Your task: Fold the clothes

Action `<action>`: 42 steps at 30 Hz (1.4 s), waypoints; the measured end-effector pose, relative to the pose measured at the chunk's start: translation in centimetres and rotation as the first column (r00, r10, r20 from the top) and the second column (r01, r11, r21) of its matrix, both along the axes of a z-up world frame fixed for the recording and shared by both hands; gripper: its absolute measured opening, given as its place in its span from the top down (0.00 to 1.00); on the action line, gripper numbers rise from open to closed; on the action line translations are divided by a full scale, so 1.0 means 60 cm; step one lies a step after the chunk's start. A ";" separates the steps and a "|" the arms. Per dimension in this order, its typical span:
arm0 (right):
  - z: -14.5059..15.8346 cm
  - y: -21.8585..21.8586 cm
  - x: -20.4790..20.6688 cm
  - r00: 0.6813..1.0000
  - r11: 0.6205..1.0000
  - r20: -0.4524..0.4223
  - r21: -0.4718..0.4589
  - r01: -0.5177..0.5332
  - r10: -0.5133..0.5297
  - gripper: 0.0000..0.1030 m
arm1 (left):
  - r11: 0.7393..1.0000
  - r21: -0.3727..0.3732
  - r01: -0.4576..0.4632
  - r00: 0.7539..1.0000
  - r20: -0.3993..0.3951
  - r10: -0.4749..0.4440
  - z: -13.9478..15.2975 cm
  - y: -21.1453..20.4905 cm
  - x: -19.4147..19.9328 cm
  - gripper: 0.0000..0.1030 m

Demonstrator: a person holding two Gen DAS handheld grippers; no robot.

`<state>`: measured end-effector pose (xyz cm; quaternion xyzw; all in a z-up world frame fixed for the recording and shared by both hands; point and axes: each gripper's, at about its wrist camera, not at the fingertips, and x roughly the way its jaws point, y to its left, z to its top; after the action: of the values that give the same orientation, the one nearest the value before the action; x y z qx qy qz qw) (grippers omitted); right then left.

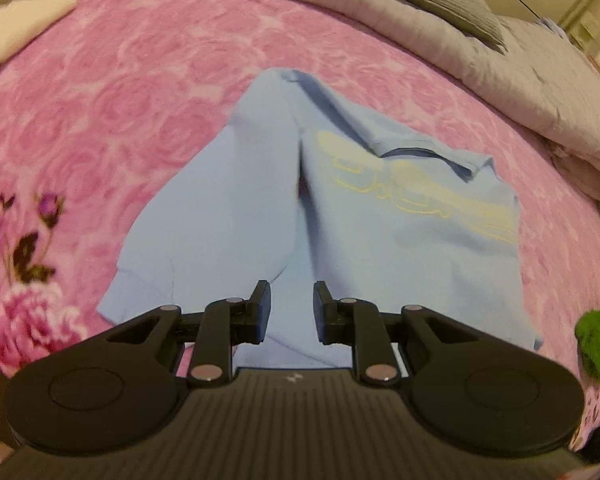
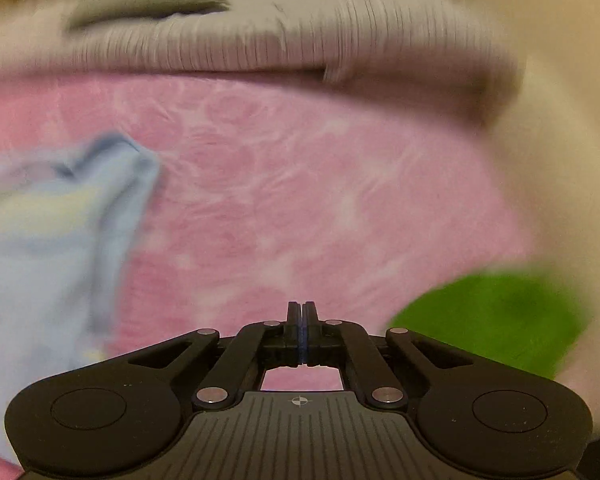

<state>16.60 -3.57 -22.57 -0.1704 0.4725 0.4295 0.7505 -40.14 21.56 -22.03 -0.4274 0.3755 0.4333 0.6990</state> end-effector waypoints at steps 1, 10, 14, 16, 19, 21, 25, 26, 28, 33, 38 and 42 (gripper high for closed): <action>-0.026 -0.016 0.006 0.985 0.996 -0.165 0.062 0.057 -0.046 0.99 | 1.000 -0.006 0.001 1.000 0.004 -0.001 -0.003 -0.002 -0.001 0.83; -0.204 -0.030 -0.118 0.913 0.995 -0.397 0.003 -0.100 0.092 0.98 | 0.998 -0.049 0.027 0.999 0.033 -0.025 -0.026 -0.015 0.008 0.83; -0.244 -0.024 -0.109 0.900 0.997 -0.433 0.079 -0.020 0.053 0.98 | 0.998 -0.057 0.026 0.999 0.048 -0.023 -0.030 -0.022 0.017 0.83; -0.253 -0.020 -0.107 0.883 0.994 -0.467 0.114 0.004 0.050 0.98 | 0.998 -0.057 0.029 0.998 0.054 -0.026 -0.029 -0.027 0.022 0.83; -0.245 -0.034 -0.101 0.871 0.988 -0.489 0.151 0.021 0.056 0.84 | 0.998 -0.056 0.033 0.998 0.062 -0.029 -0.028 -0.034 0.030 0.83; -0.230 -0.054 -0.097 0.883 0.986 -0.464 0.166 0.017 0.063 0.59 | 0.998 -0.055 0.035 0.997 0.067 -0.031 -0.027 -0.039 0.035 0.83; -0.208 -0.071 -0.103 0.917 0.979 -0.383 0.200 -0.032 0.108 0.45 | 0.998 -0.054 0.032 0.997 0.067 -0.028 -0.026 -0.048 0.039 0.83; -0.212 -0.065 -0.101 0.924 0.977 -0.361 0.205 -0.052 0.125 0.45 | 0.998 -0.054 0.030 0.998 0.065 -0.027 -0.026 -0.051 0.039 0.83; -0.227 -0.044 -0.100 0.926 0.971 -0.340 0.221 -0.094 0.167 0.45 | 0.998 -0.053 0.027 0.998 0.062 -0.024 -0.026 -0.055 0.039 0.83; -0.256 0.021 -0.137 0.893 0.943 -0.317 0.204 -0.264 0.319 0.86 | 0.998 -0.052 0.018 0.998 0.055 -0.016 -0.027 -0.066 0.040 0.83; -0.139 0.016 -0.131 0.937 0.940 0.071 -0.002 -0.342 0.341 0.89 | 0.999 -0.049 -0.016 0.999 0.050 0.019 -0.028 -0.067 0.021 0.83; -0.030 0.000 -0.086 0.760 0.942 0.558 -0.239 -0.237 0.333 0.88 | 0.997 -0.047 -0.061 0.997 0.048 0.064 -0.029 -0.062 -0.007 0.83</action>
<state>11.42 -3.57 -24.39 -0.4228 0.2153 0.4265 0.7700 -40.54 17.87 -23.76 -0.4654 0.3541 0.4356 0.6844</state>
